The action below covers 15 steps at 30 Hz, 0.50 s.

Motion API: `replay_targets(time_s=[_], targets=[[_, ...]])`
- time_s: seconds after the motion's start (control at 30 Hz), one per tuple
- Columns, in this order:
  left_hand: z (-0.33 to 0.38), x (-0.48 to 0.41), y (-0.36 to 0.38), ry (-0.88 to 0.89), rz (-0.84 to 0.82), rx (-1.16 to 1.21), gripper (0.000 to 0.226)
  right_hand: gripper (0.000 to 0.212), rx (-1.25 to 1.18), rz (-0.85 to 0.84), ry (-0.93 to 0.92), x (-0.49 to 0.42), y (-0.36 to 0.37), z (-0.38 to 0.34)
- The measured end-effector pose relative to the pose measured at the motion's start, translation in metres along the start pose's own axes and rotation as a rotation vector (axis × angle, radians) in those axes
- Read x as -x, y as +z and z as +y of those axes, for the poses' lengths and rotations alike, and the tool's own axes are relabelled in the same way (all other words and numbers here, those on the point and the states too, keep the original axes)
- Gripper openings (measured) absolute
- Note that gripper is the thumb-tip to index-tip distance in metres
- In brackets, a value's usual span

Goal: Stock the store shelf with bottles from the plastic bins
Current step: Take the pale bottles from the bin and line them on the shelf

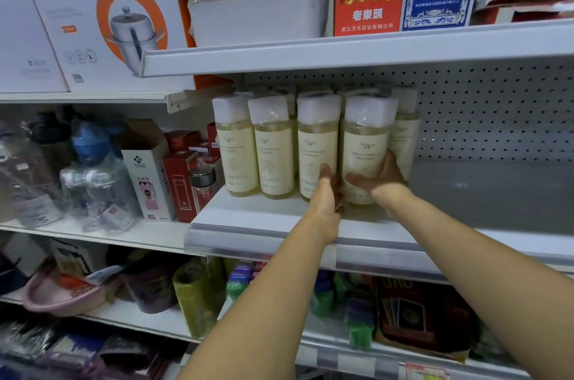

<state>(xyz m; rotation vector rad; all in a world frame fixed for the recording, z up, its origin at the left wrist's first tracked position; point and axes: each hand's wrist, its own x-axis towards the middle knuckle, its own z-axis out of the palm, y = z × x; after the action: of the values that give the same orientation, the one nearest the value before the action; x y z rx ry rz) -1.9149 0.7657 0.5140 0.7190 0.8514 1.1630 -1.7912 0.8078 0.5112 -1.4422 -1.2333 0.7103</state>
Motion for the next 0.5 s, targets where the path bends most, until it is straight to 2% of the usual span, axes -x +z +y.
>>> replay_targets(time_s=[0.07,0.17,0.27,0.33,0.43,0.5], targets=[[0.006,0.008,-0.008,-0.040,0.021,0.021,0.060,0.108,0.070,0.075,0.064,0.008,0.004,0.003],[0.018,0.020,-0.025,-0.052,0.071,-0.005,0.044,0.105,0.139,0.207,0.079,0.030,0.015,-0.004],[0.034,0.036,-0.047,-0.015,0.063,0.013,0.030,0.076,0.153,0.299,-0.100,0.056,0.033,-0.021],[0.045,0.049,-0.066,0.011,0.048,0.039,0.028,0.065,0.133,0.314,-0.244,0.074,0.051,-0.032],[0.055,0.072,-0.104,0.051,0.073,0.095,0.027,0.055,0.152,0.275,-0.427,0.107,0.082,-0.046],[0.058,0.088,-0.133,0.054,0.104,0.136,0.034,0.047,0.069,0.203,-0.441,0.129,0.108,-0.051]])
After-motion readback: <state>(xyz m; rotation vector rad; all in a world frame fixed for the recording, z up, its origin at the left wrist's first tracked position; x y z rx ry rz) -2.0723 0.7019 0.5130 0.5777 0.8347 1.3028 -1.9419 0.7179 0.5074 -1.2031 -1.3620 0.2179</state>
